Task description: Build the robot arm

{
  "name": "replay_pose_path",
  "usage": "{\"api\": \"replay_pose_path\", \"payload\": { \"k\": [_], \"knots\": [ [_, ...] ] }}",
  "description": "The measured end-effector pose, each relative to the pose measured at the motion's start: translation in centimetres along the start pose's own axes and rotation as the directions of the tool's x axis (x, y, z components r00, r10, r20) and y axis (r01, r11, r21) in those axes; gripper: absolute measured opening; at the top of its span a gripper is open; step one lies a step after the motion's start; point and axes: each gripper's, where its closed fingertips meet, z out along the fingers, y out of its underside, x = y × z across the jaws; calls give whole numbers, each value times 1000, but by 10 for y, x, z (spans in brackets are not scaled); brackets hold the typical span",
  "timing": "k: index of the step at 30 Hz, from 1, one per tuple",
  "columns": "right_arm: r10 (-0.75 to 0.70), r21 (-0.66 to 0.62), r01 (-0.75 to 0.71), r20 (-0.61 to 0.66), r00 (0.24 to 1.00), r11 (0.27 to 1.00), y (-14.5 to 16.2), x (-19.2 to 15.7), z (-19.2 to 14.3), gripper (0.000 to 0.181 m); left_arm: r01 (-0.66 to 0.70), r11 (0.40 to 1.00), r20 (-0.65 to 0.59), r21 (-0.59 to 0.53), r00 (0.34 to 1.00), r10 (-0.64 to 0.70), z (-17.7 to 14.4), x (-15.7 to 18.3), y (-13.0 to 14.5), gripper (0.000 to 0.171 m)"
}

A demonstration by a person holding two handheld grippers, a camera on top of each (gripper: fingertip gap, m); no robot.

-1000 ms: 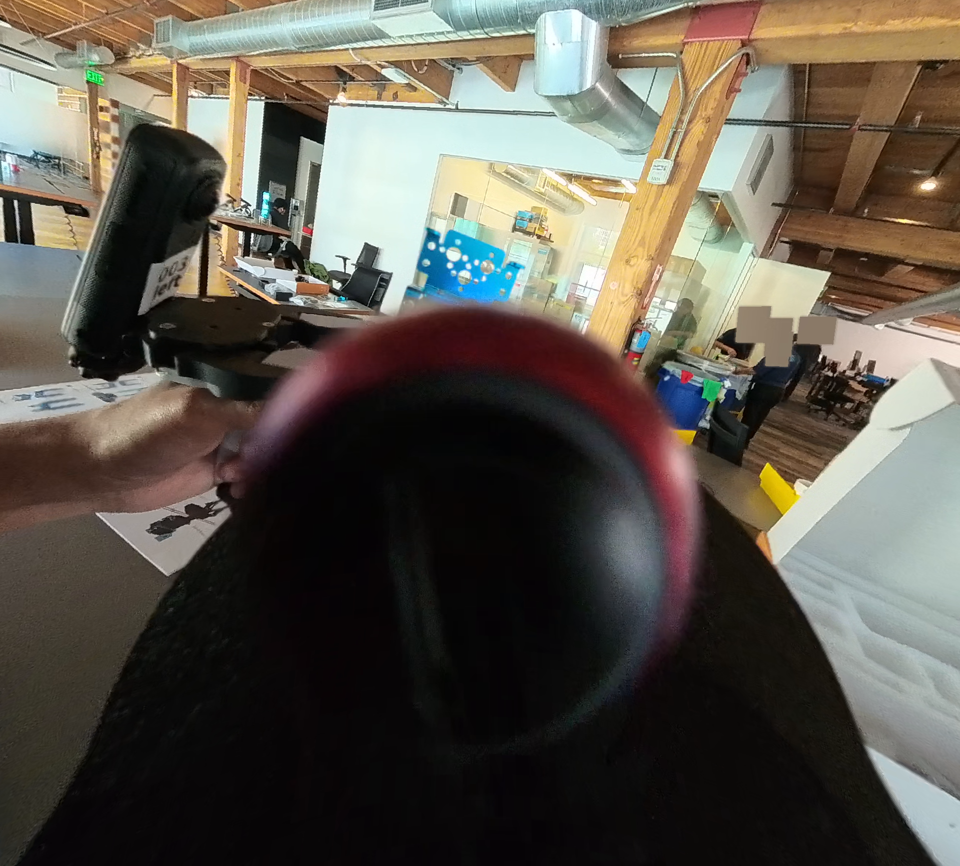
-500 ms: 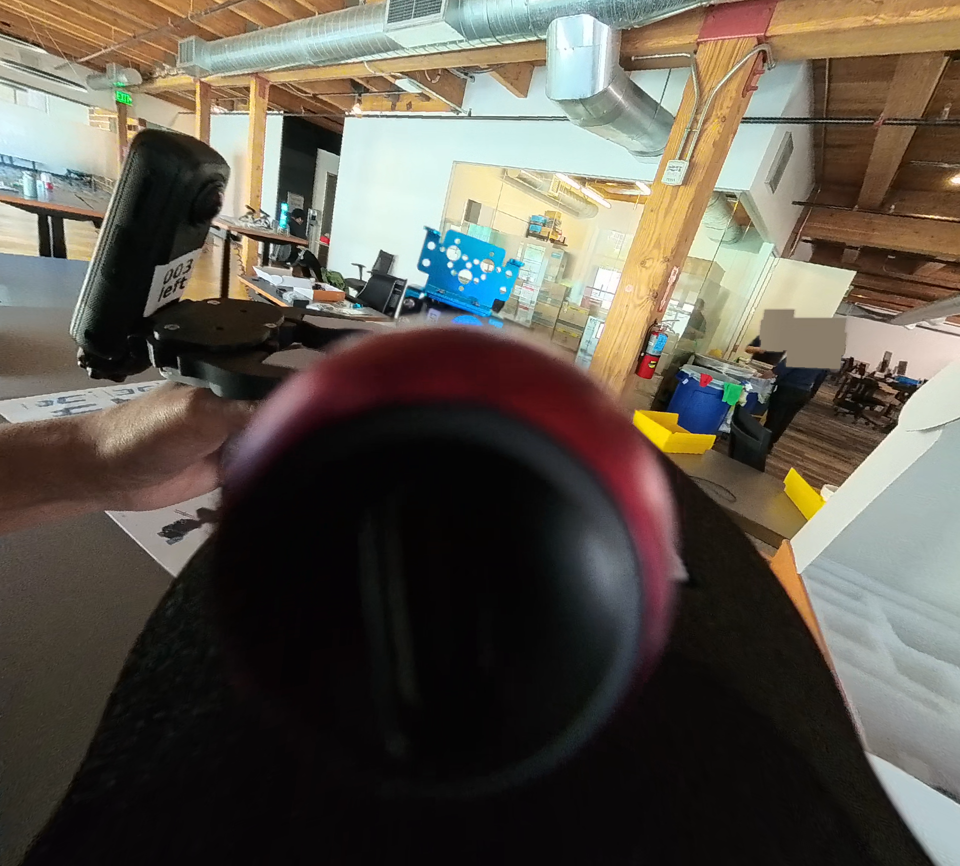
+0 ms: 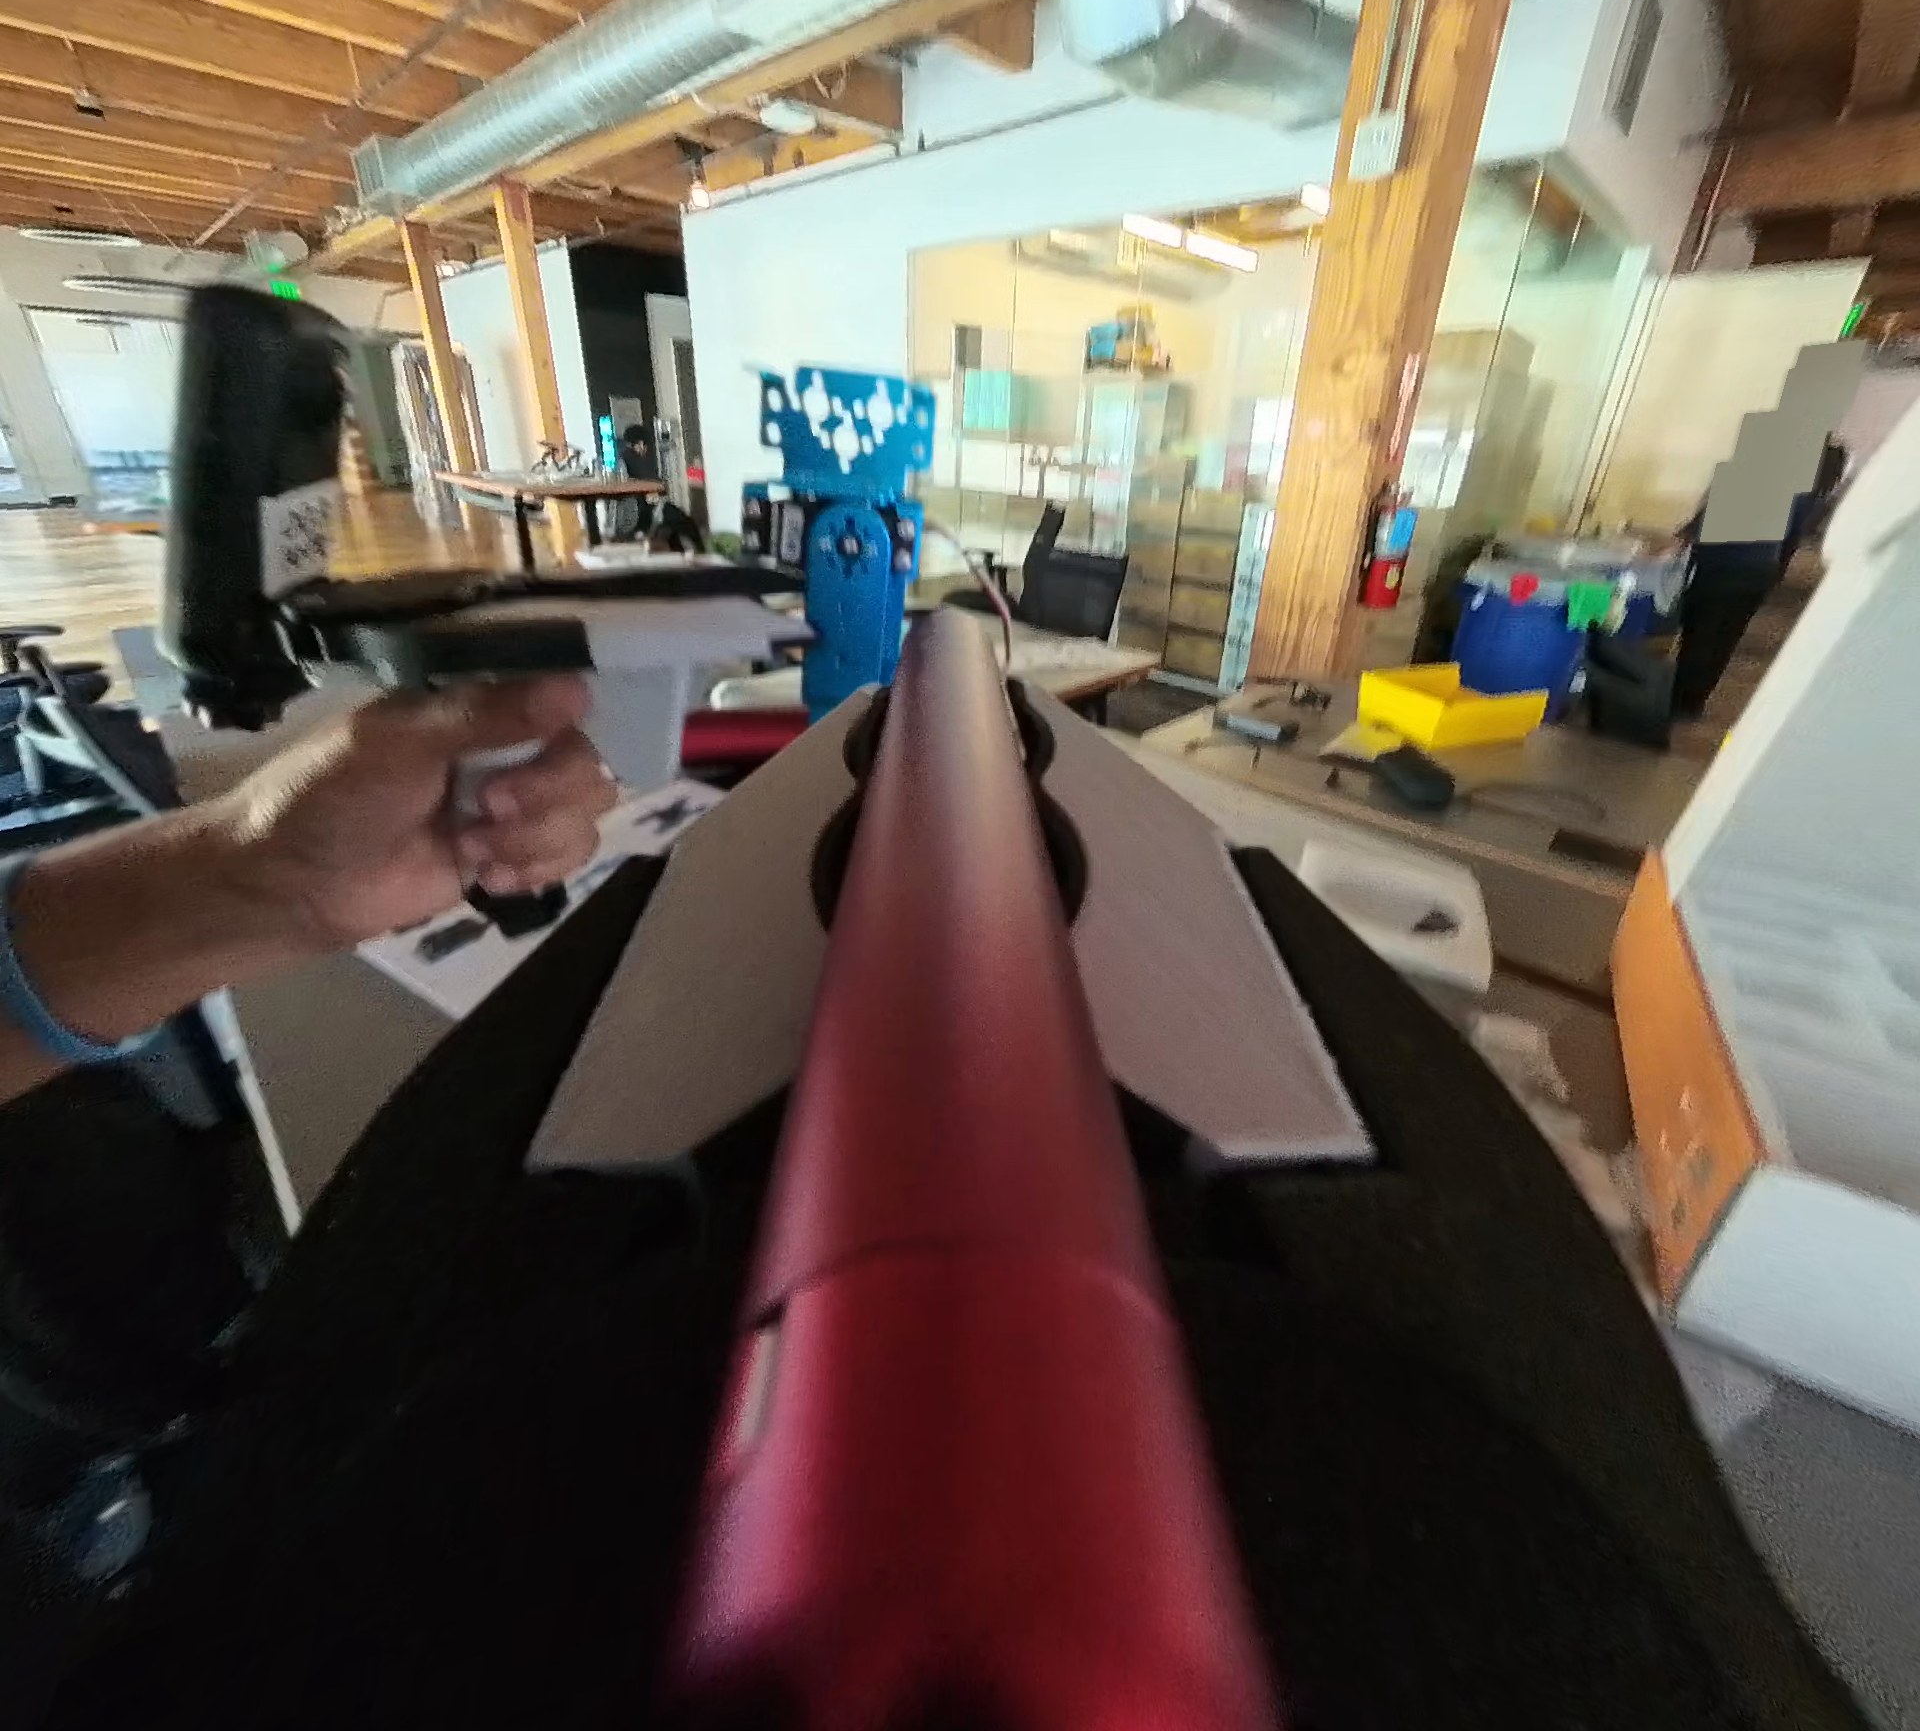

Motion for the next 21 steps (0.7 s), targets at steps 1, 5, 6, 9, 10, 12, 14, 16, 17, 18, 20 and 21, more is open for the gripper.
{"api": "replay_pose_path", "payload": {
  "k": [1, 5, 6, 9, 10, 12, 14, 16, 17, 18, 20, 21],
  "knots": [
    [34, -39, -34, 5, 999, 999, 9, 1, -7, 22, -15, 1000, 25, -4, 1000, 15, -9, -2, -1, 79],
    [210, -183, -194, 72, 975, 964, 49, -13, -32, 23, -284, 948, -26, -143, 959, 283, -46, 32, 20, 72],
    [261, -216, -236, 93, 961, 947, 58, -21, -36, 23, -386, 905, -79, -180, 922, 378, -53, 50, 30, 72],
    [369, -237, -329, 152, 917, 914, 67, -48, -40, 22, -675, 705, -233, -217, 737, 634, -64, 103, 64, 72],
    [374, -242, -330, 165, 912, 912, 67, -57, -40, 22, -743, 642, -246, -189, 668, 702, -65, 116, 69, 70],
    [350, -255, -300, 180, 919, 919, 67, -75, -39, 21, -831, 543, -268, -121, 554, 788, -69, 137, 75, 66],
    [314, -259, -259, 199, 928, 931, 62, -93, -39, 22, -880, 469, -232, -70, 472, 850, -72, 145, 73, 52],
    [265, -263, -209, 196, 944, 942, 58, -108, -41, 22, -913, 405, -169, -52, 408, 897, -78, 142, 65, 37],
    [230, -268, -173, 195, 954, 948, 57, -115, -43, 23, -919, 391, -137, -41, 393, 909, -84, 140, 57, 21],
    [194, -264, -137, 206, 959, 955, 55, -123, -45, 22, -925, 381, -143, -20, 379, 914, -92, 141, 55, 21],
    [138, -265, -75, 225, 965, 961, 50, -140, -49, 23, -930, 367, -139, 13, 361, 922, -109, 144, 49, 20],
    [115, -263, -52, 229, 967, 963, 46, -149, -50, 22, -937, 349, -125, 28, 344, 931, -117, 145, 45, 20]
  ]
}}
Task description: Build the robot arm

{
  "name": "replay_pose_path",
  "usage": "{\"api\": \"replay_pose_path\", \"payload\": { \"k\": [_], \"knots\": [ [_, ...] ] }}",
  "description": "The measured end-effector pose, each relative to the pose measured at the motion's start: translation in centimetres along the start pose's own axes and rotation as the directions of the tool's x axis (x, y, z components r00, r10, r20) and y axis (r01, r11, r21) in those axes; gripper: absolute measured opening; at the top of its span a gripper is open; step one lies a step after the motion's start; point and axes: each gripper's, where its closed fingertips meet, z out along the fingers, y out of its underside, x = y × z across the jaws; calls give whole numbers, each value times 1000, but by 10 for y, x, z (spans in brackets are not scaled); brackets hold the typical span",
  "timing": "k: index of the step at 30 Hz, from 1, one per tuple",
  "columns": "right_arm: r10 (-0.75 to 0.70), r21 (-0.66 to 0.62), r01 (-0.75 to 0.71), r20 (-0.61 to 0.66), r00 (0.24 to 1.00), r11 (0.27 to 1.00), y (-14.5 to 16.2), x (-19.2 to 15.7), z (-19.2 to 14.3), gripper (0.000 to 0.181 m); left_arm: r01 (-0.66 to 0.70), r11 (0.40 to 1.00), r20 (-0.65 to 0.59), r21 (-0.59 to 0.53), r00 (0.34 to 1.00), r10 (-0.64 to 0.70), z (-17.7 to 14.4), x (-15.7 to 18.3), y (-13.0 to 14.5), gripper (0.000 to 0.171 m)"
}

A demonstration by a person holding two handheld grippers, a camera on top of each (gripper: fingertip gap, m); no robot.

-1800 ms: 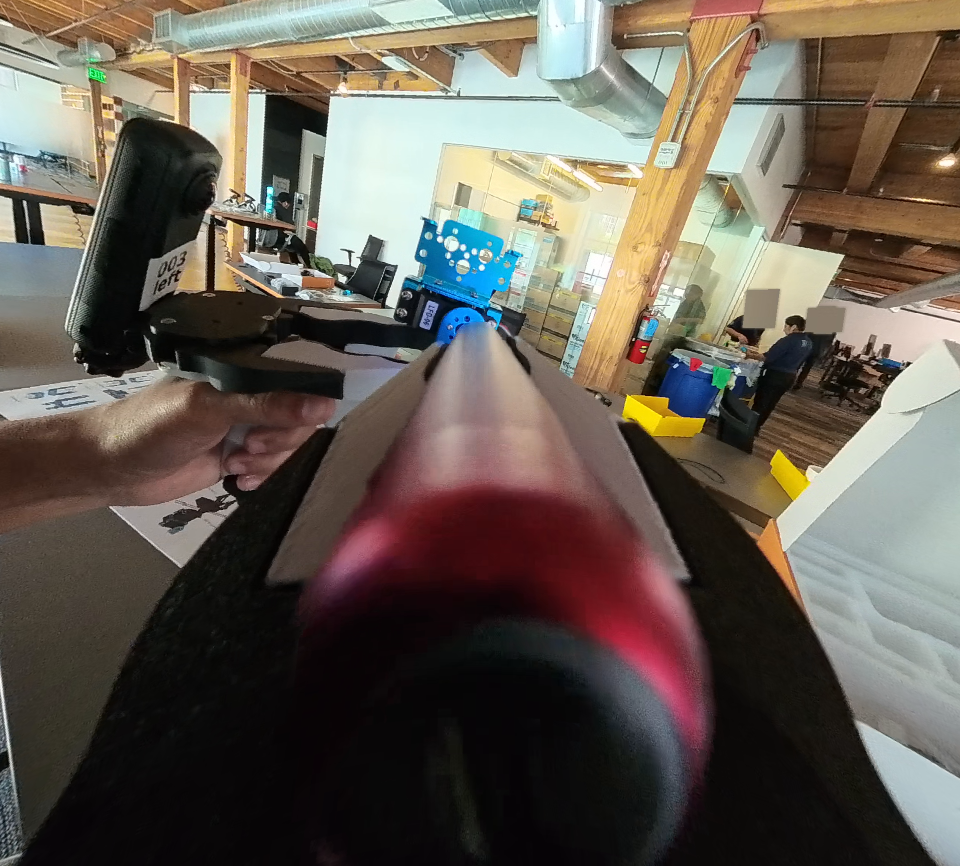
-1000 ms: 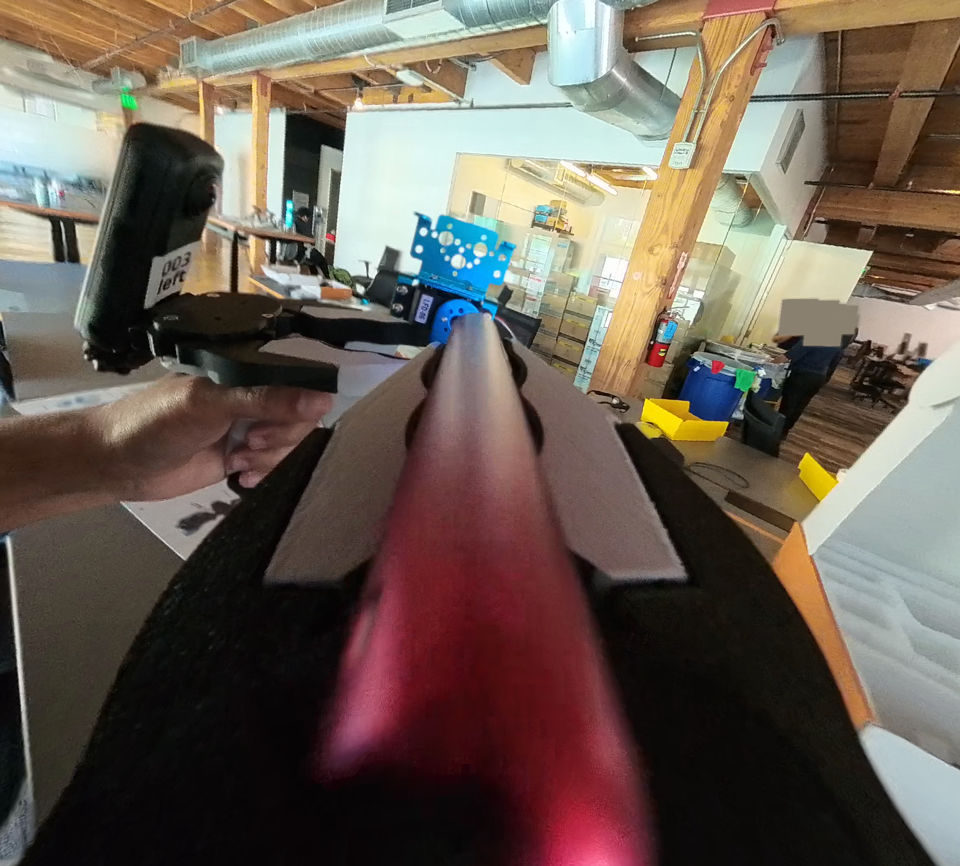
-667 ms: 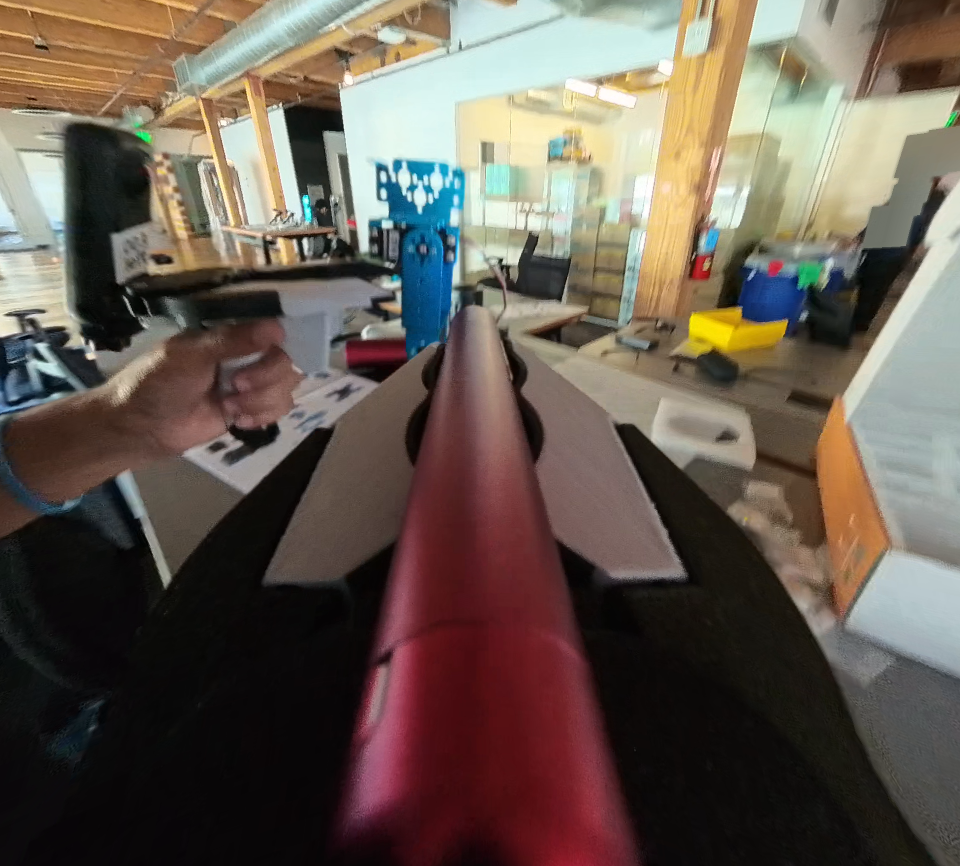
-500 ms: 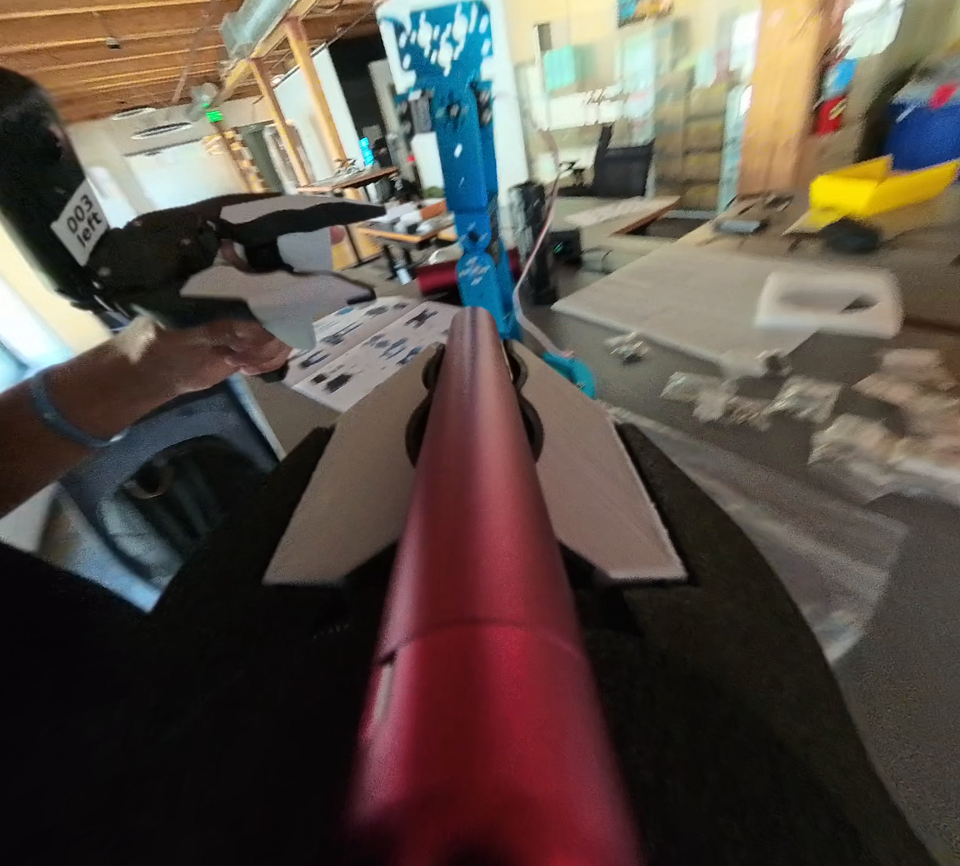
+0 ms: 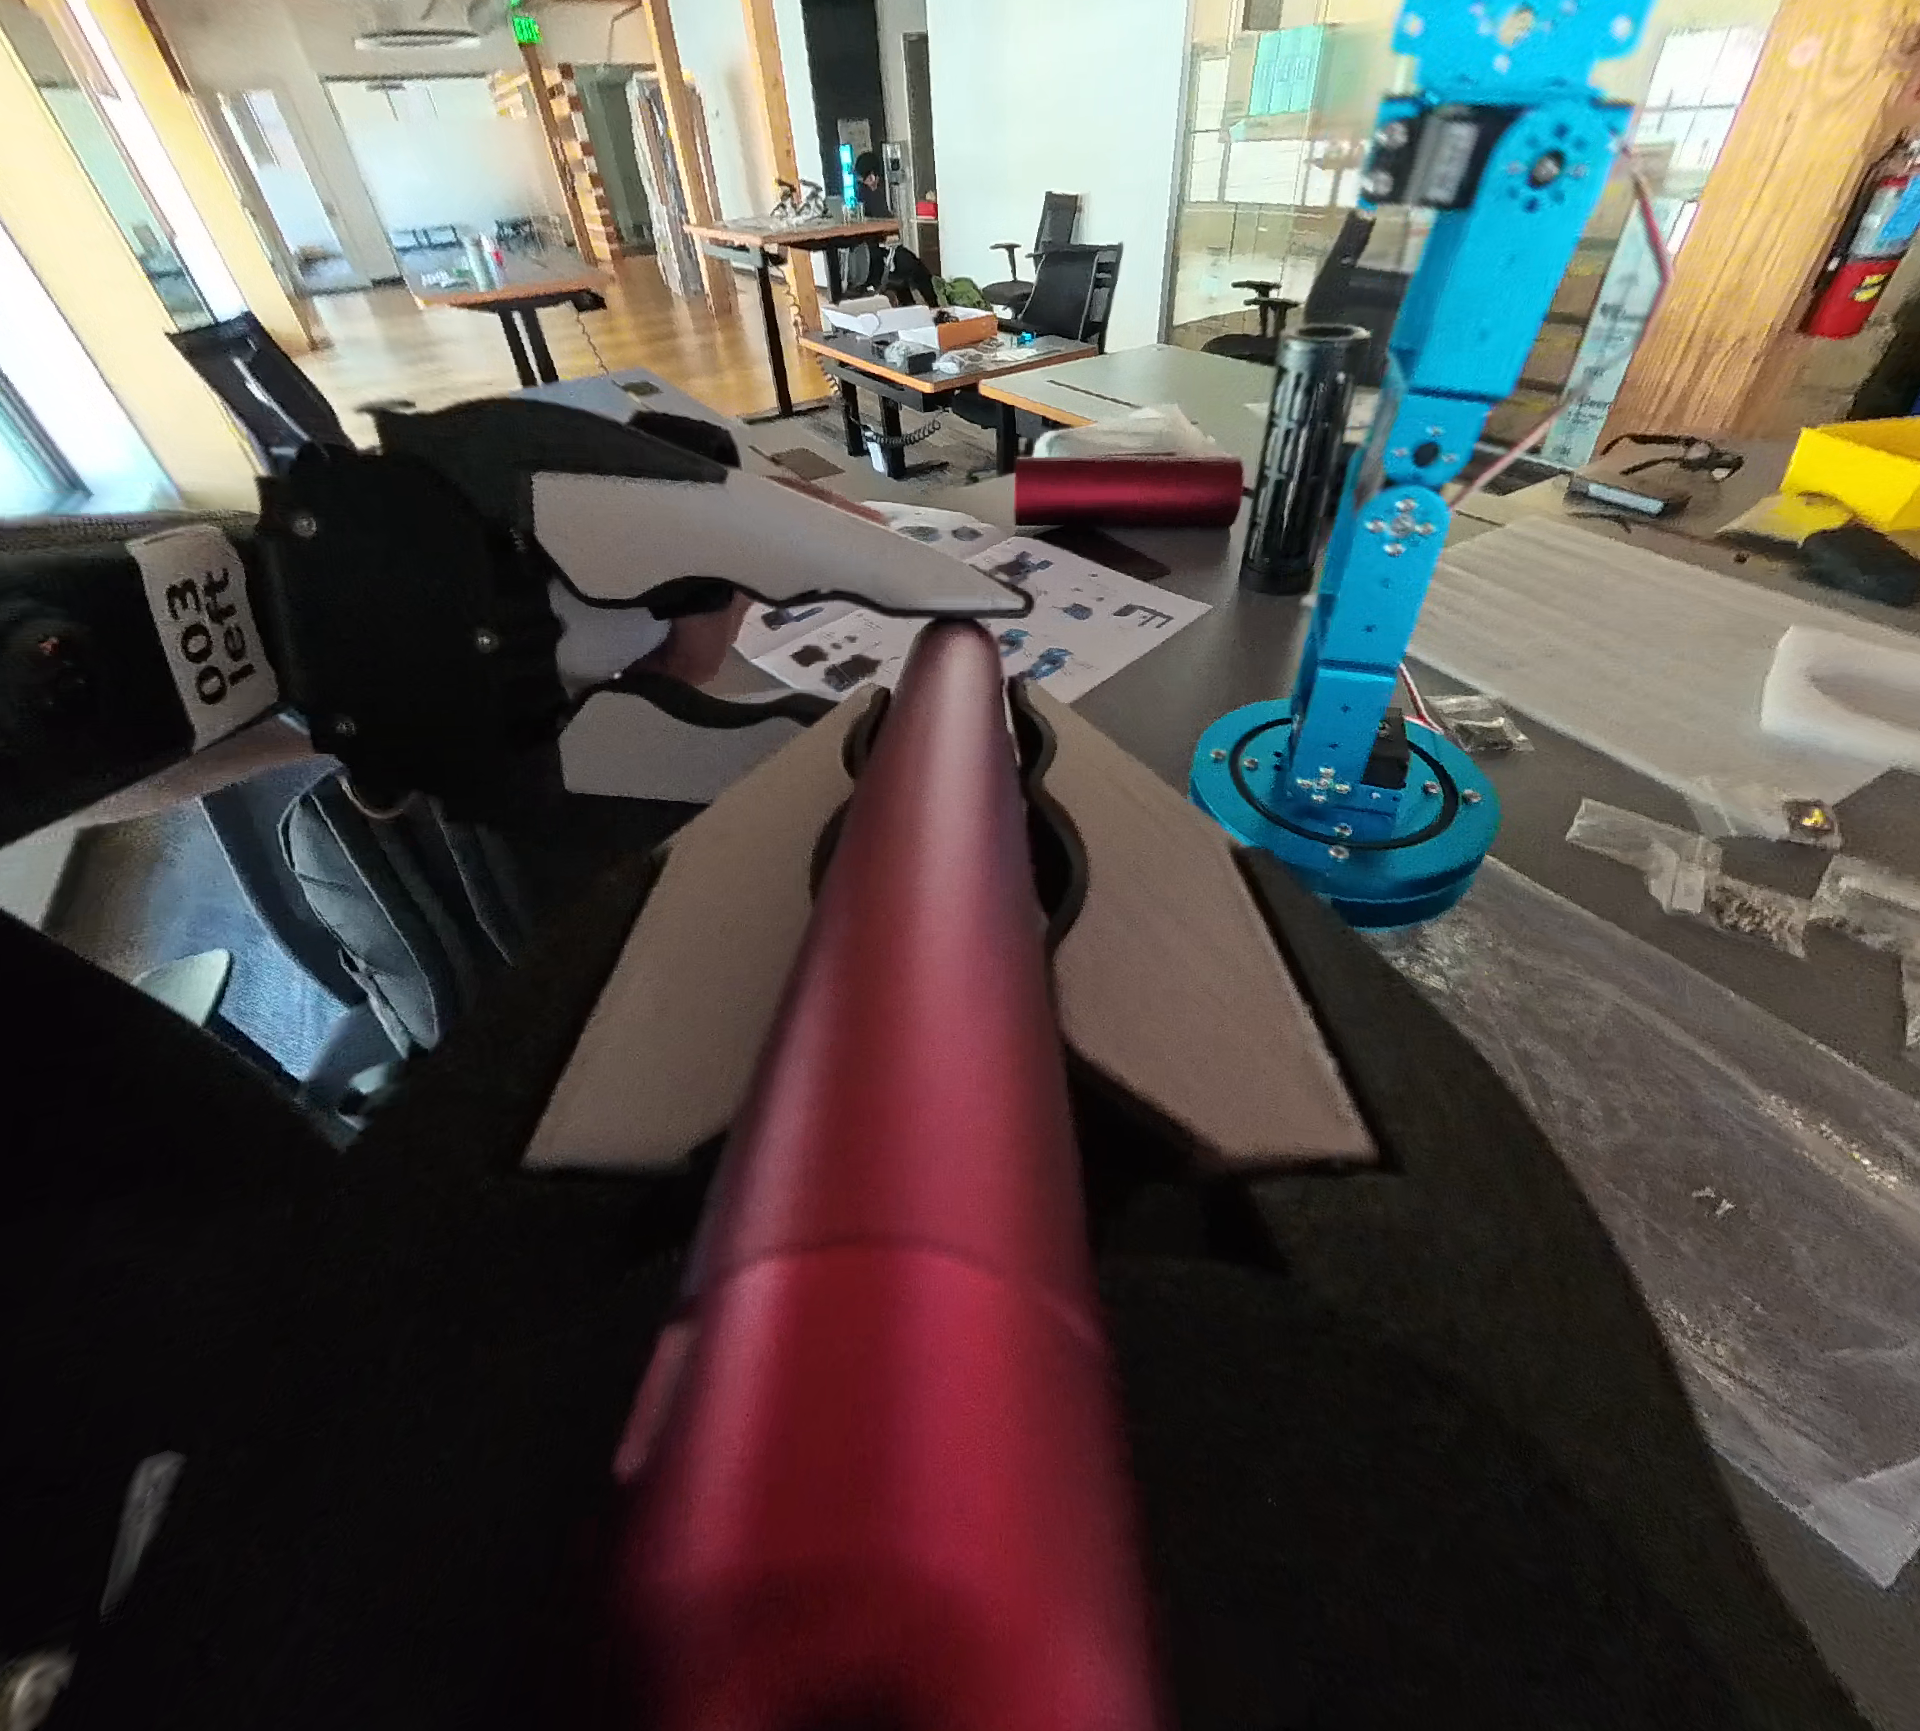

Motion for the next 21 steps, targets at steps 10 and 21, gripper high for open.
{"api": "replay_pose_path", "payload": {
  "k": [10, 21],
  "knots": [
    [-73, 6, 74, -50, 996, 997, -18, -75, -7, 22, -34, 993, 89, 109, 996, 24, -73, -8, -29, 20],
    [-145, -36, 141, -139, 980, 989, -17, -97, -23, 22, -40, 990, 102, 134, 994, 26, -92, -2, -47, 20]
  ]
}}
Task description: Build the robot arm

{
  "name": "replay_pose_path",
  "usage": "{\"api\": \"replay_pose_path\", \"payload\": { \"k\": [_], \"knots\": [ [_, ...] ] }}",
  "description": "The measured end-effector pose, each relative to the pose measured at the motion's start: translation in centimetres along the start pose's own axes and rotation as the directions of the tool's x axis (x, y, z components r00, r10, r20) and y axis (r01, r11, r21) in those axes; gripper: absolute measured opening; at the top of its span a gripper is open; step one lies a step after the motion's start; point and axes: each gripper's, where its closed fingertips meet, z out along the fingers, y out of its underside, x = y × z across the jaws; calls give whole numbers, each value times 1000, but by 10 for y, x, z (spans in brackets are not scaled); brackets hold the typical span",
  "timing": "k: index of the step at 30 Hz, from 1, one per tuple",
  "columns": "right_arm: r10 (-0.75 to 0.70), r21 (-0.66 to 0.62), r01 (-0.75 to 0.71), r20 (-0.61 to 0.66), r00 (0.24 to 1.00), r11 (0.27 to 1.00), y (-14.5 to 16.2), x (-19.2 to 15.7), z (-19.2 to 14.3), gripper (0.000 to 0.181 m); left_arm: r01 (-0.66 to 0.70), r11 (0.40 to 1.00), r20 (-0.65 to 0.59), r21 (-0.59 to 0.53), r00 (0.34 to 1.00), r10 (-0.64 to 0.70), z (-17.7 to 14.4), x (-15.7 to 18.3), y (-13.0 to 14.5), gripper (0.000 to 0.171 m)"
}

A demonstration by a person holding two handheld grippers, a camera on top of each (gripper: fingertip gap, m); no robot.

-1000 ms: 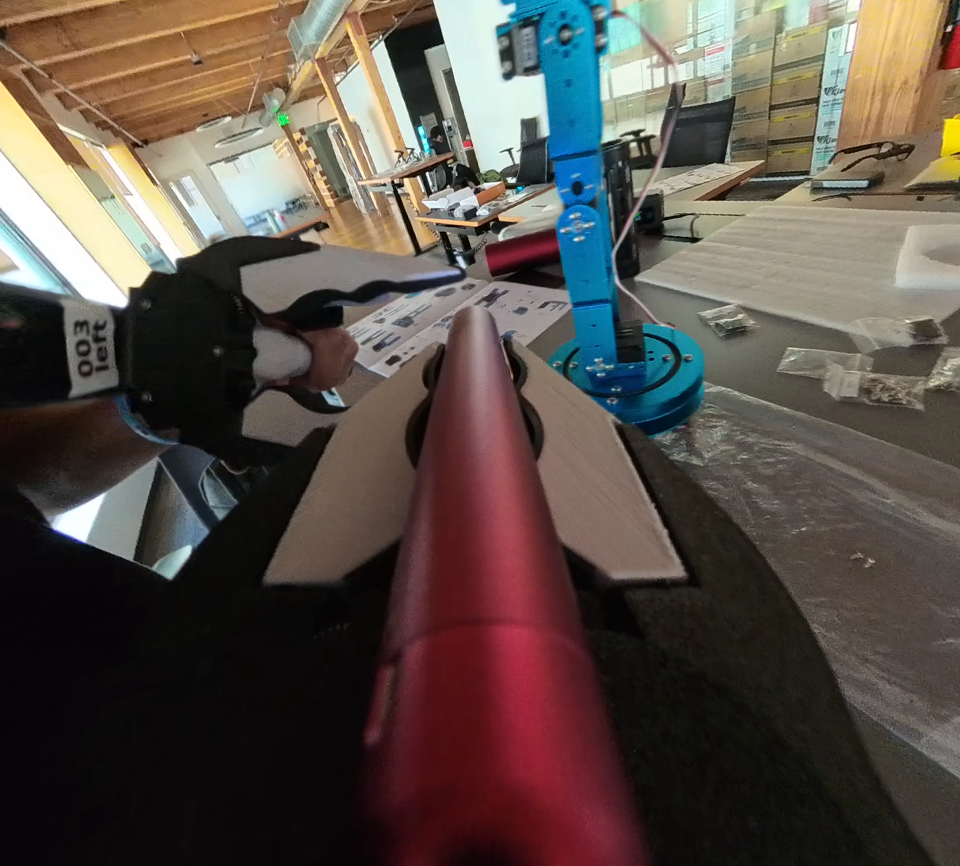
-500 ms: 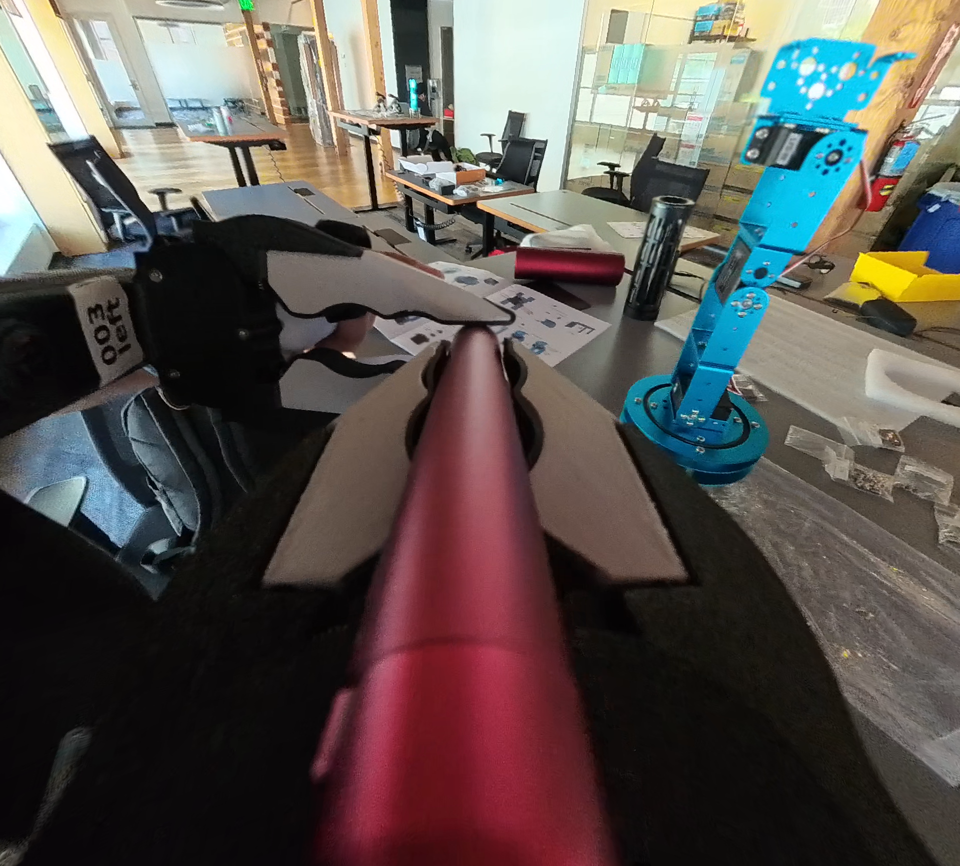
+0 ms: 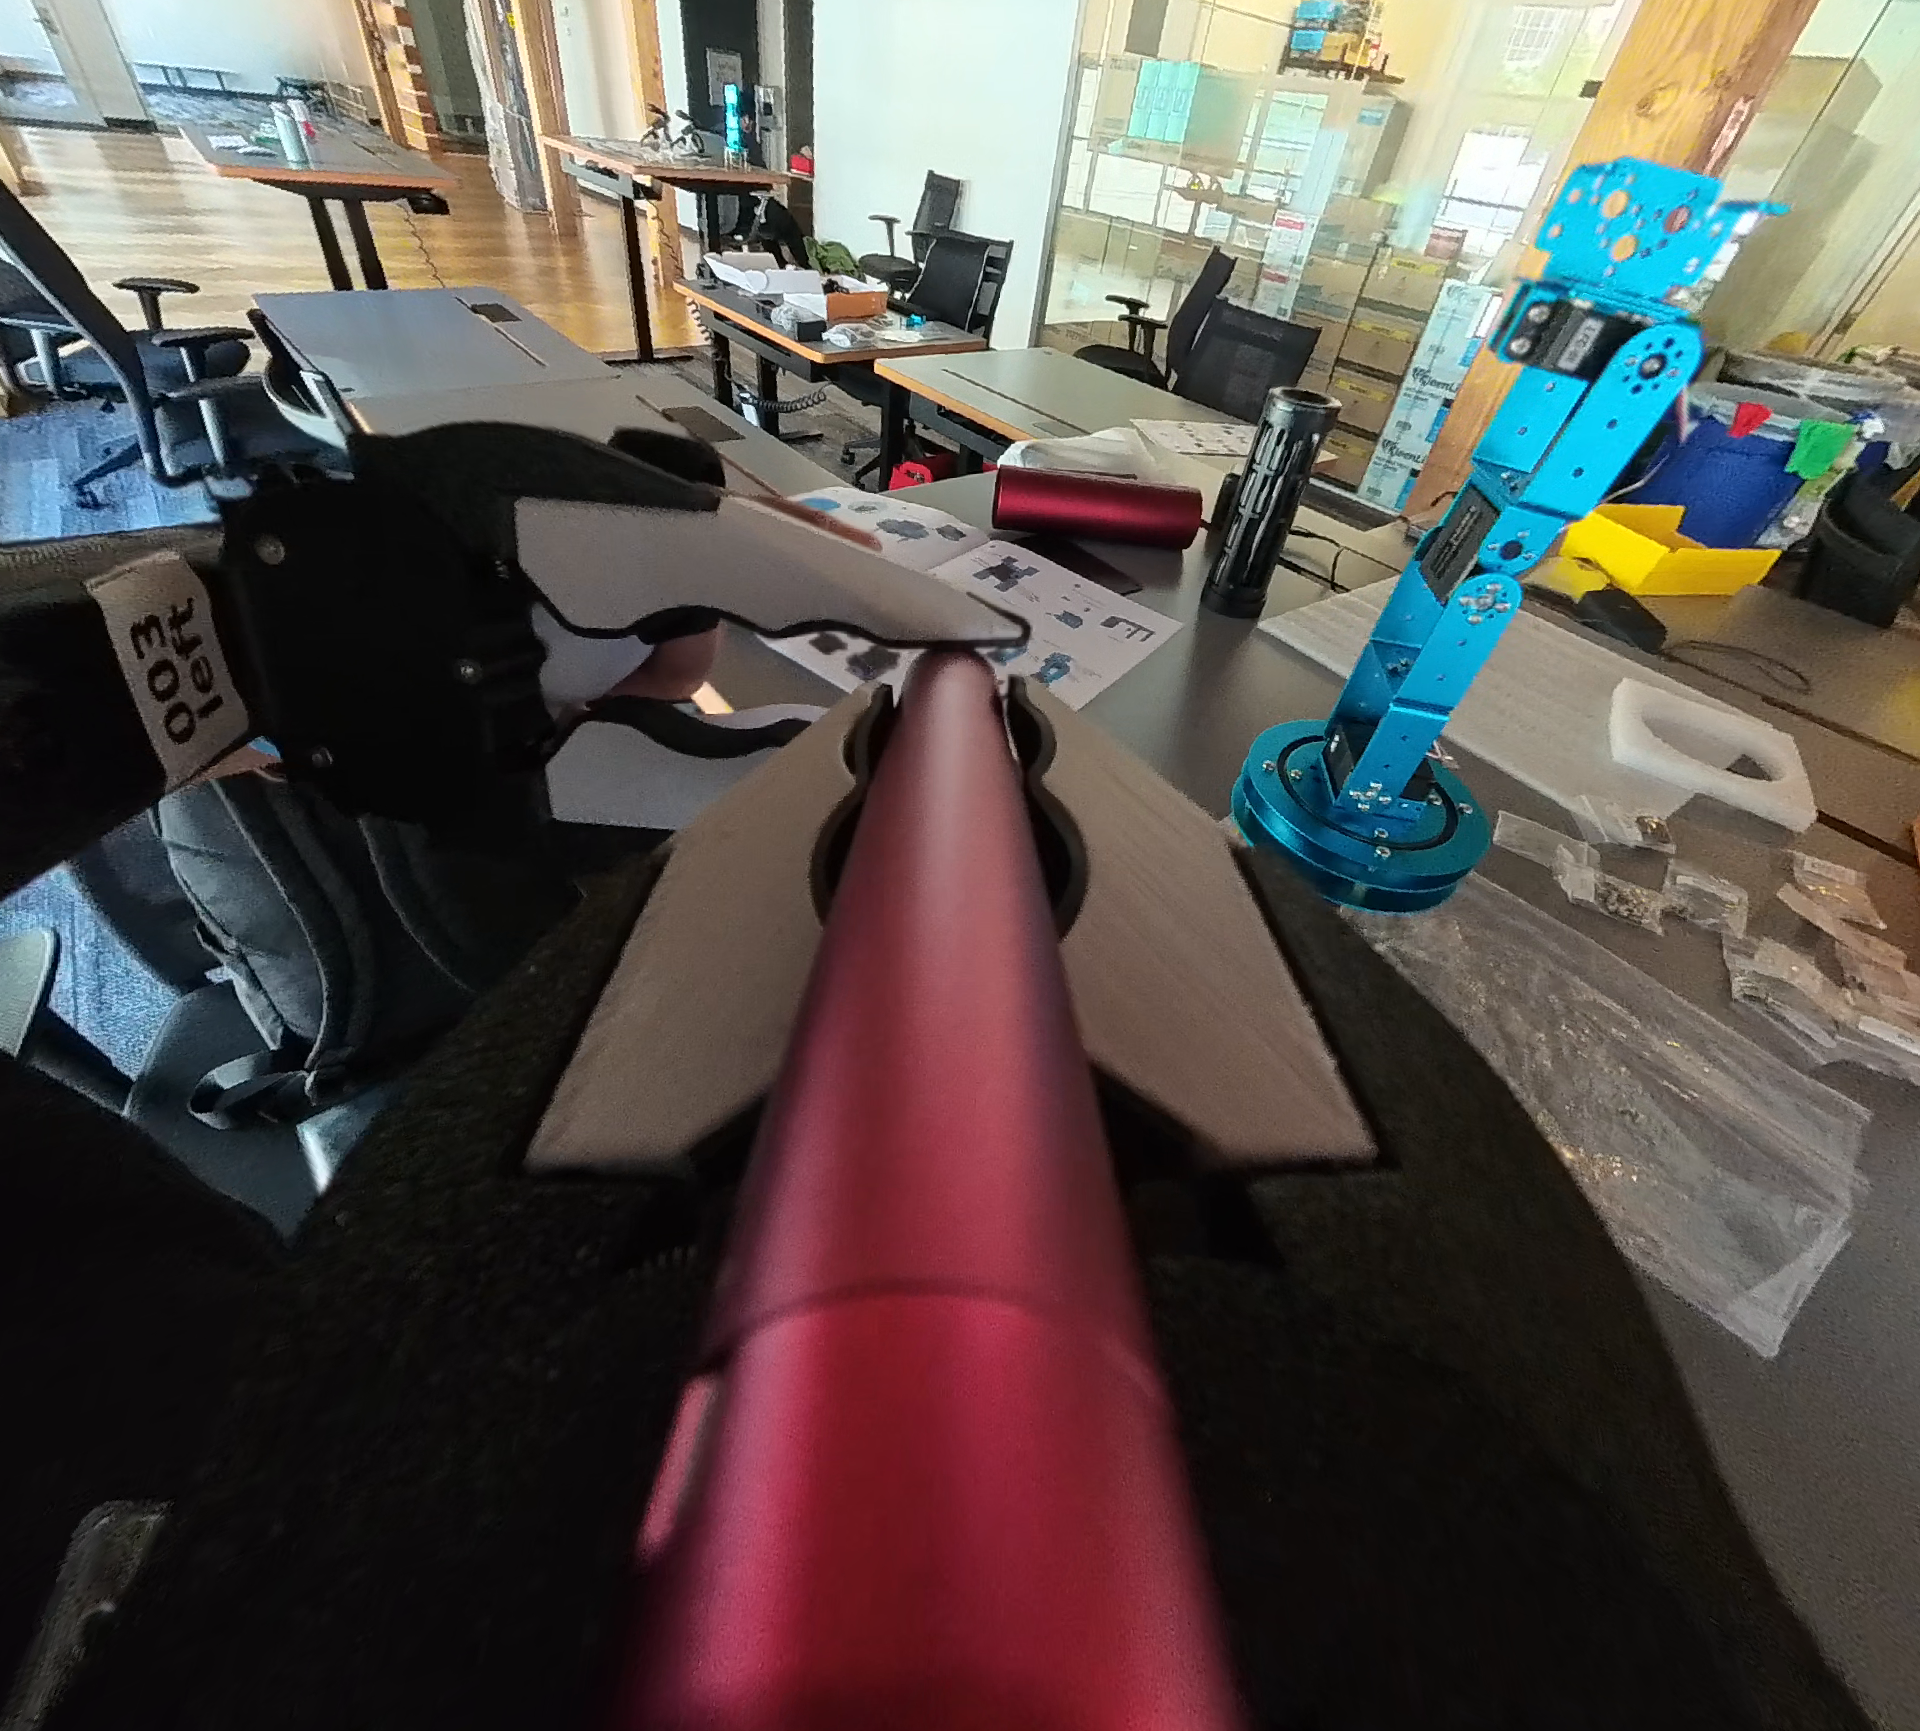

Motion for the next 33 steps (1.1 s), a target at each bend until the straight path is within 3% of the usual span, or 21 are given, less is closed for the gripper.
{"api": "replay_pose_path", "payload": {
  "k": [8, 11, 13, 15, 18, 20, 24, 27, 33],
  "knots": [
    [87, 18, -87, 14, 996, 996, 15, 36, -9, 21, 76, 997, -27, -11, 997, -76, 35, 15, 0, 21],
    [84, 10, -84, -34, 996, 996, 29, 70, -14, 21, 152, 987, -36, -52, 988, -154, 56, 23, 11, 28],
    [121, -46, -124, -73, 990, 991, 51, 109, -17, 22, 276, 955, -47, -108, 958, -282, 70, 31, 26, 28],
    [136, -107, -145, -89, 987, 984, 77, 153, -20, 22, 442, 872, -78, -209, 882, -466, 87, 49, 48, 27],
    [102, -182, -112, -63, 993, 977, 111, 217, -16, 22, 673, 627, -36, -392, 670, -742, 119, 88, 81, 27],
    [76, -196, -77, -10, 997, 978, 127, 255, -6, 22, 747, 493, 5, -446, 553, -833, 144, 110, 91, 26],
    [121, -213, -83, 171, 978, 973, 156, 307, 14, 22, 743, 354, 99, -568, 488, -867, 201, 151, 110, 26],
    [262, -294, -177, 282, 923, 939, 182, 332, 26, 22, 738, 249, 162, -627, 436, -885, 235, 169, 123, 26],
    [497, -499, -277, 387, 777, 821, 226, 353, 45, 23, 708, 161, 214, -688, 409, -887, 258, 184, 146, 25]
  ]
}}
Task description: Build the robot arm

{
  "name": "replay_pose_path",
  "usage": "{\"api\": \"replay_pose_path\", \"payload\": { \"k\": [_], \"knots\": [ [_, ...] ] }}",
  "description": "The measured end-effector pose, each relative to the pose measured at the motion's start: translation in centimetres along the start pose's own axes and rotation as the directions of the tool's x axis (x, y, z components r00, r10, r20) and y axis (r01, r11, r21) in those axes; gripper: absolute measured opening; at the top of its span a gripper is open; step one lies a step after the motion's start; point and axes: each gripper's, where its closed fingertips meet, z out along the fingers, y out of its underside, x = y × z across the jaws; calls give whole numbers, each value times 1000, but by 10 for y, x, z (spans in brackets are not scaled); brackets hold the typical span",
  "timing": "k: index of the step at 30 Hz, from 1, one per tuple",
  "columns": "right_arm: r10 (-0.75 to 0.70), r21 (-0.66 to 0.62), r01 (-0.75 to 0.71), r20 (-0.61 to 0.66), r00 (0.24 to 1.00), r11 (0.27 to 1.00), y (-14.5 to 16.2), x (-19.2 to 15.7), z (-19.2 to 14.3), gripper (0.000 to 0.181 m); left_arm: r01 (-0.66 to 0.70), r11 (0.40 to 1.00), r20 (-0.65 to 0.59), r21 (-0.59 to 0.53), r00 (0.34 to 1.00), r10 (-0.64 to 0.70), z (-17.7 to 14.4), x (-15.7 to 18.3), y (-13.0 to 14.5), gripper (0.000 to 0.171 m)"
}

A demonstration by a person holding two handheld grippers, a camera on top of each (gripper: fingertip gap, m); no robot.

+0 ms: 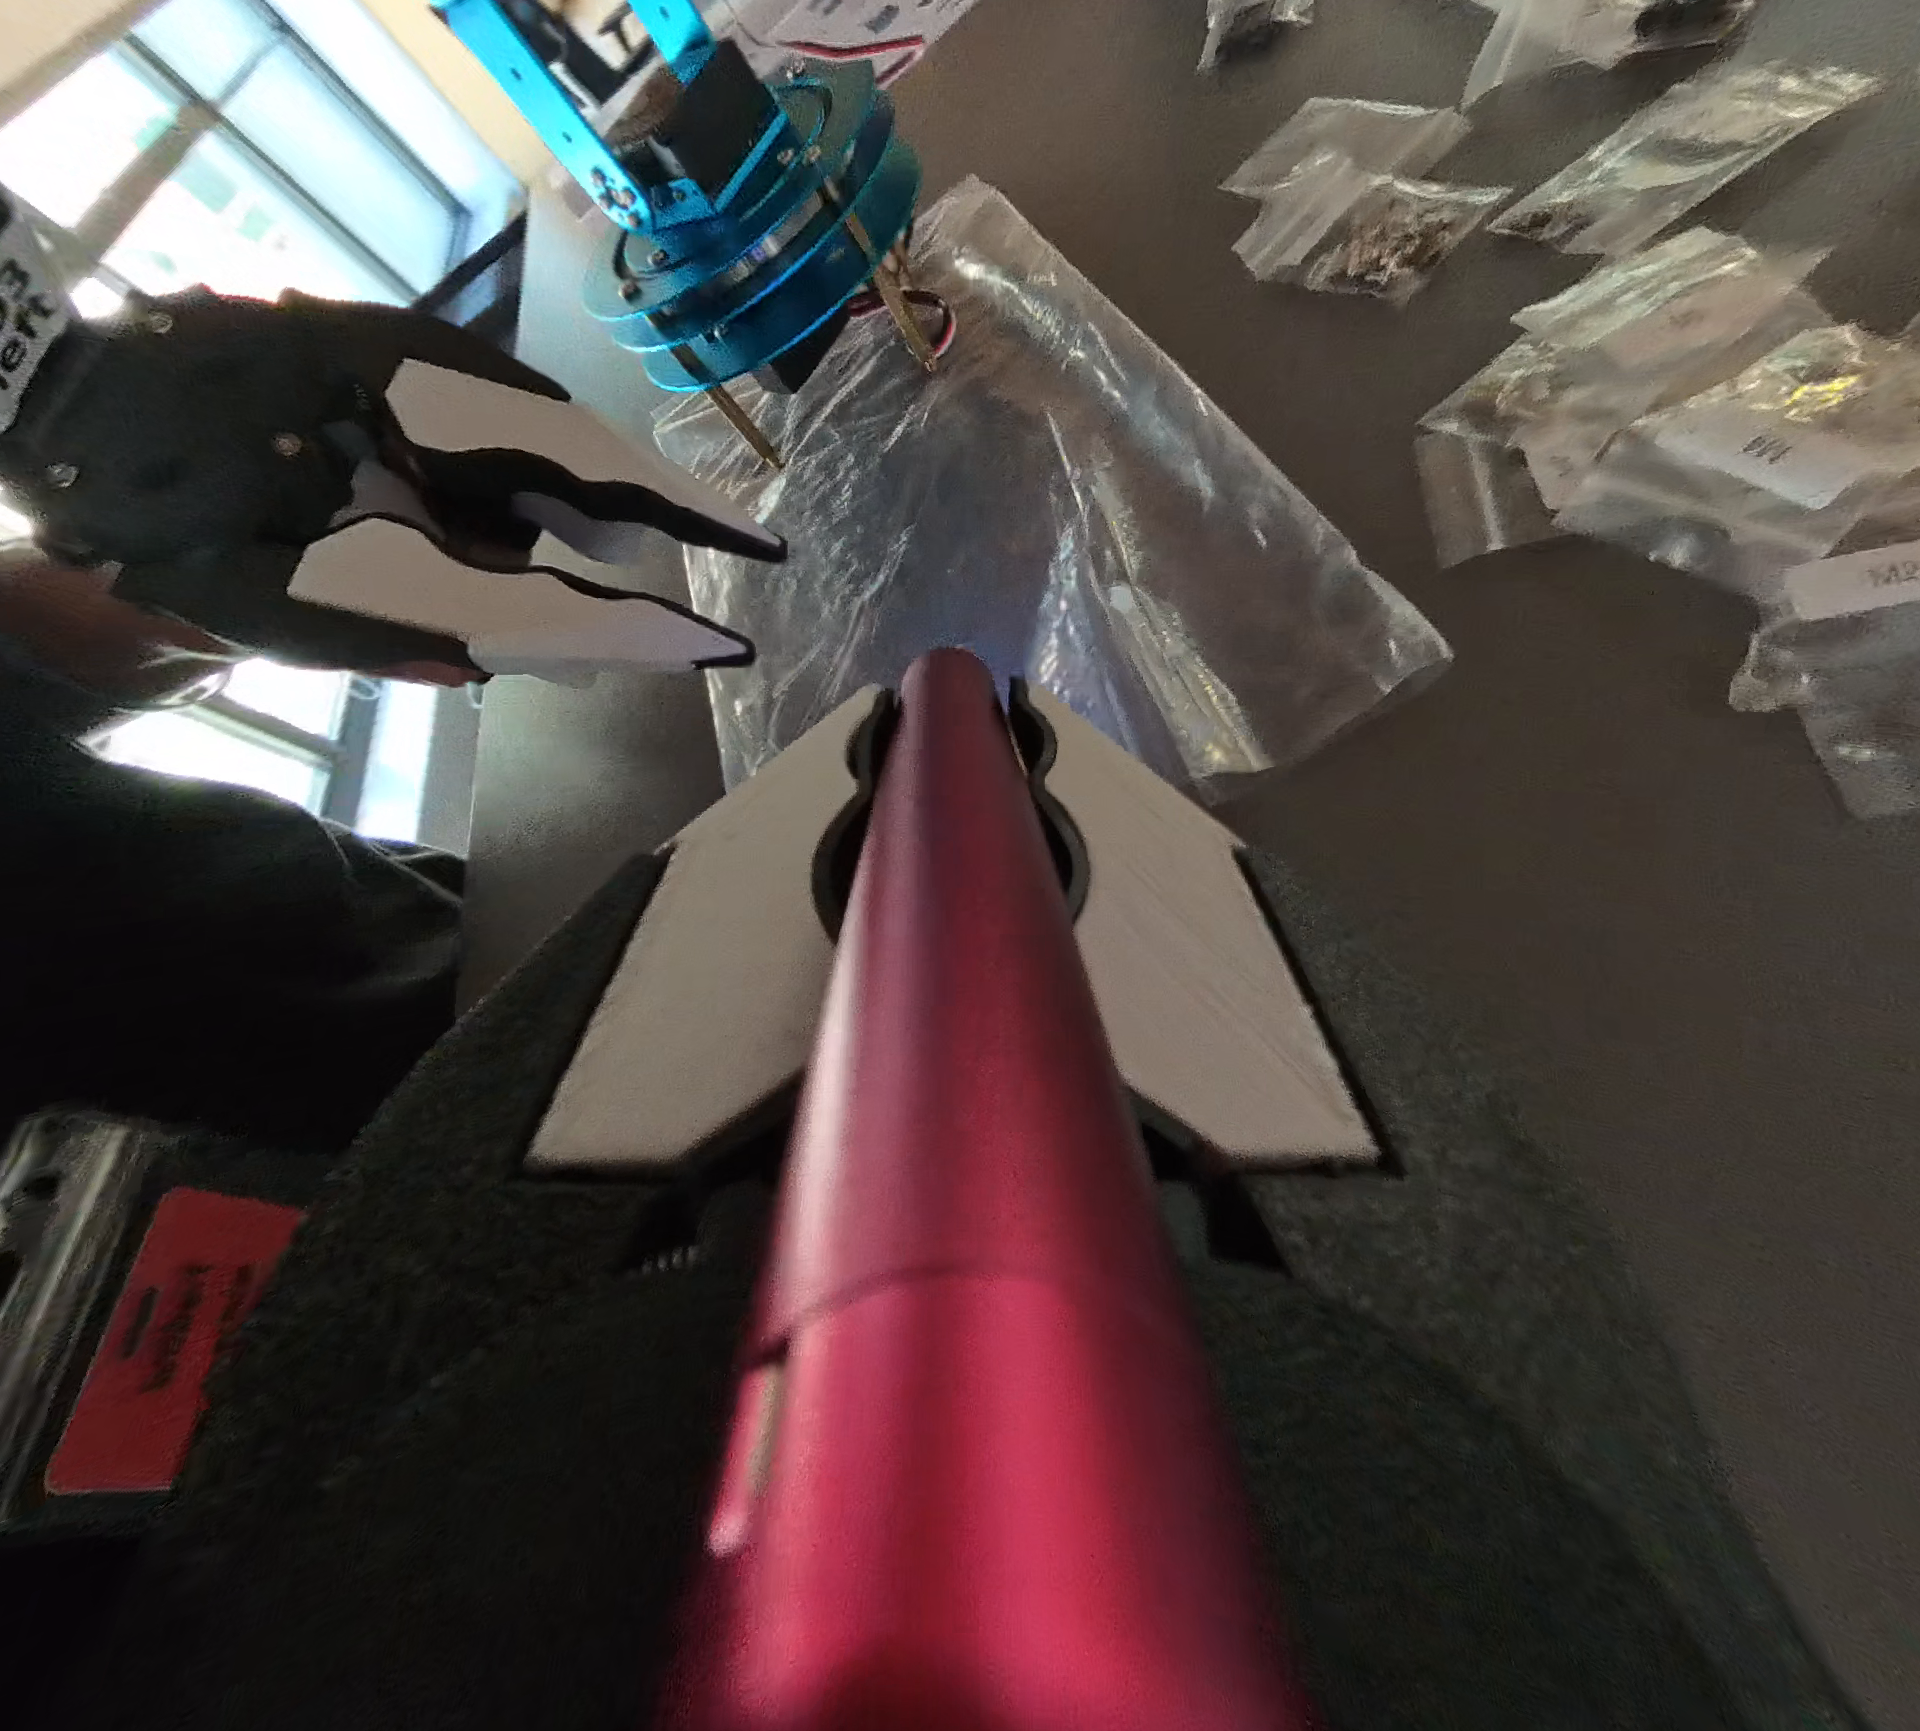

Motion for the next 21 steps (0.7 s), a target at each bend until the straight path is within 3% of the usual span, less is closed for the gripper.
{"api": "replay_pose_path", "payload": {
  "k": [7, 21],
  "knots": [
    [22, -60, -11, 197, 980, 998, -5, 6, 10, 22, 46, 997, 19, -70, 999, -44, 23, -11, 4, 21],
    [47, -147, -7, 270, 962, 989, -4, 17, 20, 22, -30, 987, -82, -158, 996, 17, 51, -5, 7, 12]
  ]
}}
